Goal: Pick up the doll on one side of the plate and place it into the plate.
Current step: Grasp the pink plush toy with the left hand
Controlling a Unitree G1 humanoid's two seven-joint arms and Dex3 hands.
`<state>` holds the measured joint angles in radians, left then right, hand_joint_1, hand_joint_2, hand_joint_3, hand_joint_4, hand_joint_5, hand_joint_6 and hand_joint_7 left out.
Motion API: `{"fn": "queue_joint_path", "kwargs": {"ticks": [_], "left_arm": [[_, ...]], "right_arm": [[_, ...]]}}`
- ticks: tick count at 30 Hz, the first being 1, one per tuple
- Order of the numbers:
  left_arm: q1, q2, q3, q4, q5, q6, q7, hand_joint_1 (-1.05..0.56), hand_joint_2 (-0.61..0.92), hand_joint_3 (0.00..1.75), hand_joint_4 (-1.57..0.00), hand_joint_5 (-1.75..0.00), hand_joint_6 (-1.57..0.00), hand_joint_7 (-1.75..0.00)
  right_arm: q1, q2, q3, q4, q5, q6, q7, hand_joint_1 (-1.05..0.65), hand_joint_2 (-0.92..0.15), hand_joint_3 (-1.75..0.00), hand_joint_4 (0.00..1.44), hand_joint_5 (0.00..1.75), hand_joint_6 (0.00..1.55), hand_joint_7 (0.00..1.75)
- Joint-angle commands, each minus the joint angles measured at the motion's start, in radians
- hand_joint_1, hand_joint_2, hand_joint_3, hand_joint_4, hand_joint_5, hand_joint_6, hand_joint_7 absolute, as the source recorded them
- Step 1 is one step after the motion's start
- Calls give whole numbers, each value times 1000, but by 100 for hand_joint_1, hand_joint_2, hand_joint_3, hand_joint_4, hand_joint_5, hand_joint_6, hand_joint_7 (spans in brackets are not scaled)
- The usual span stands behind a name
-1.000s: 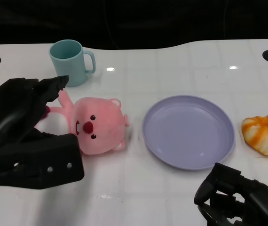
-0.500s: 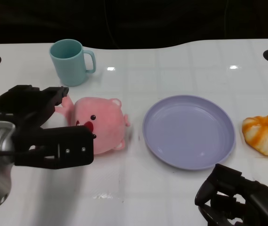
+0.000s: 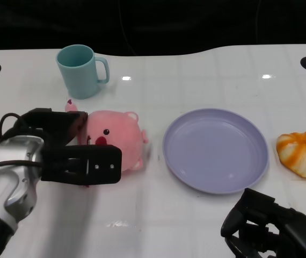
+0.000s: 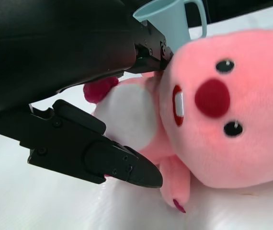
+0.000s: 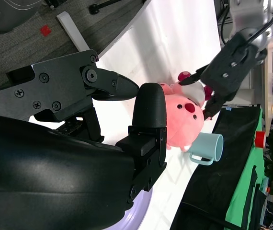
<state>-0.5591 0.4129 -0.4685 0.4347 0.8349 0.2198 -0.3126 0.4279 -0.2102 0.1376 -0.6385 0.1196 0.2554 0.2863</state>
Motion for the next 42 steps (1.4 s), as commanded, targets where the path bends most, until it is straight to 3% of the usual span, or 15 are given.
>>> {"fn": "queue_joint_path", "kwargs": {"ticks": [1,15,18,21,22,23,24,26,30,34,35,36,37,38,42], "left_arm": [[-45,-16,-14,109,-4,-13,27,-64,89,0,-2,-21,-21,-1],[-165,-115,-88,547,-16,-109,197,-61,90,0,-6,-20,-22,-1],[-176,-133,-96,617,-24,-131,248,-55,91,0,-23,-18,-34,-2],[-167,-139,-74,674,-62,-208,341,-34,92,2,-69,-19,-78,-8],[-165,-140,-65,690,-75,-231,368,-30,92,1,-80,-51,-95,-6],[-162,-142,-58,701,-87,-247,389,-29,92,1,-79,-92,-108,-4],[-160,-142,-57,708,-92,-259,404,-31,91,1,-78,-121,-115,-3],[-157,-141,-64,720,-90,-276,432,-34,88,0,-72,-156,-123,-3],[-157,-141,-85,738,-76,-280,482,-30,91,3,-68,-170,-126,-2],[-152,-139,-97,740,-76,-292,528,-28,92,30,-69,-174,-132,-6],[-149,-138,-98,739,-78,-299,542,-28,92,32,-70,-174,-133,-16],[-147,-137,-99,738,-79,-301,553,-28,92,33,-71,-175,-101,-84],[-146,-136,-100,736,-79,-302,562,-28,92,32,-72,-175,-78,-128],[-143,-133,-98,732,-82,-308,576,-29,92,31,-73,-175,-63,-155],[-130,-125,-81,721,-100,-338,640,-26,92,25,-78,-175,-58,-174]], "right_arm": [[6,-7,-2,-10,4,2,-3,-25,-87,-60,65,175,46,164],[21,-13,-5,-37,8,22,-3,-25,-88,-59,65,175,46,165],[24,-13,-4,-36,7,16,-3,-25,-88,-59,64,175,46,165],[25,-12,-3,-38,6,18,-4,-25,-88,-59,65,175,46,164],[26,-12,-2,-40,5,20,-4,-26,-88,-59,65,175,46,164],[26,-12,-1,-43,4,23,-6,-26,-88,-59,65,175,46,164],[27,-12,-1,-46,4,25,-6,-26,-88,-58,65,175,46,164],[26,-13,-1,-48,5,28,-6,-25,-88,-58,65,175,46,164],[22,-12,-2,-45,7,27,-4,-24,-89,-58,65,175,46,164],[20,-13,-5,-41,8,28,-3,-24,-88,-58,65,175,46,164],[21,-13,-6,-43,9,33,-3,-24,-88,-58,65,175,46,164],[21,-13,-6,-45,10,38,-4,-25,-88,-58,65,175,46,164],[21,-13,-5,-48,8,40,-5,-24,-88,-58,65,175,46,164],[22,-12,-5,-50,8,41,-6,-24,-88,-58,65,175,46,164],[21,-9,-2,-47,6,36,-7,-24,-88,-59,65,175,46,164]]}}
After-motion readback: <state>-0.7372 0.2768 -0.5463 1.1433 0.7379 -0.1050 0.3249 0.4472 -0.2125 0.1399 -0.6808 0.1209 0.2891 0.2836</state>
